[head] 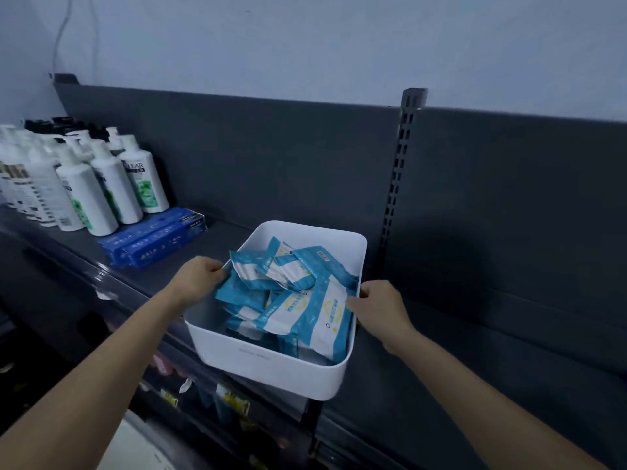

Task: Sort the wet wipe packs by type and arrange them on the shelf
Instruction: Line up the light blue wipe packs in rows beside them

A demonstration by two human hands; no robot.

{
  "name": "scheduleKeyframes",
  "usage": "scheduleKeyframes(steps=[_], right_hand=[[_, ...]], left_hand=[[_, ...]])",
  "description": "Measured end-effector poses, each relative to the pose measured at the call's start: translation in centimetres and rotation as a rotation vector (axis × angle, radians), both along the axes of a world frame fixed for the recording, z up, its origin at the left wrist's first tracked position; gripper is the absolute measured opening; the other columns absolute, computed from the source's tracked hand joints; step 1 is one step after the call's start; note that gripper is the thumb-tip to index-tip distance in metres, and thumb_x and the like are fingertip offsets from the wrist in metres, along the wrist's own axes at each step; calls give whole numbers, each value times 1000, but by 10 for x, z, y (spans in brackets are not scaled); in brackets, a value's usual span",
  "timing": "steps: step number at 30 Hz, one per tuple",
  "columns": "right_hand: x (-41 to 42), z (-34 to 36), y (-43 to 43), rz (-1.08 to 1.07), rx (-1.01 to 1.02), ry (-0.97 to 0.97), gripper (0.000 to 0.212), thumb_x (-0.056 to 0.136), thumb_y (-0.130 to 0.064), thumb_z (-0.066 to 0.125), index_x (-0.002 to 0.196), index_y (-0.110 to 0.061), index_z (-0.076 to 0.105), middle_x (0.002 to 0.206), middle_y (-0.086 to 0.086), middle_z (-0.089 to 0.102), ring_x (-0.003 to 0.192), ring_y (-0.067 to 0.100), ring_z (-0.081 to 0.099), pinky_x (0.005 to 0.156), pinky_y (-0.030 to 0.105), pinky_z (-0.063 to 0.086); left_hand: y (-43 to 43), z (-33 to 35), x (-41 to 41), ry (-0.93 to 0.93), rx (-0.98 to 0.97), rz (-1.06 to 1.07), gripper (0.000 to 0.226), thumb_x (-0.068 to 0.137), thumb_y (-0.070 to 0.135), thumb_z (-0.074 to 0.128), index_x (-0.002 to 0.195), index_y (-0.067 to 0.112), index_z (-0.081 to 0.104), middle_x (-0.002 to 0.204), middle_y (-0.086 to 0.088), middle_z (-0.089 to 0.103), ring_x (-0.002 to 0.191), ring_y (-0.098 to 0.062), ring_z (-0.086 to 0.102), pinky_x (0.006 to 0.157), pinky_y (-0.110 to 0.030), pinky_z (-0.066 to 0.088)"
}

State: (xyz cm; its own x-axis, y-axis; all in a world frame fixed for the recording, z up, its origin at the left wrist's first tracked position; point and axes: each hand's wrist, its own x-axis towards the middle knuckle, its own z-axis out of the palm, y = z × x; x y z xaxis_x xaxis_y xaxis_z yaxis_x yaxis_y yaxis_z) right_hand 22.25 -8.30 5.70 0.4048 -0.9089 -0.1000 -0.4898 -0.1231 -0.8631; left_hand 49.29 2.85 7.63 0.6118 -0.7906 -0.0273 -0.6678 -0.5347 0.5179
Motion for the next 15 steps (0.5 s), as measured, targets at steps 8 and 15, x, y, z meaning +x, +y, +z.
scheduleKeyframes(steps=[8, 15], right_hand=[[14, -8, 9, 46, -191, 77, 16, 91, -13, 46, 77, -6, 53, 76, 3, 59, 62, 9, 54, 50, 24, 45], [7, 12, -14, 362, -533, 234, 54, 91, -24, 56, 140, -15, 38, 133, -2, 43, 123, 13, 44, 95, 22, 41]], left_hand=[[-14, 0, 14, -210, 42, -42, 40, 98, 26, 50, 63, 7, 52, 70, -13, 60, 67, -27, 54, 58, -32, 32], [-19, 12, -16, -376, -247, -28, 26, 93, 17, 53, 114, 10, 65, 110, -14, 65, 102, -35, 59, 82, -41, 50]])
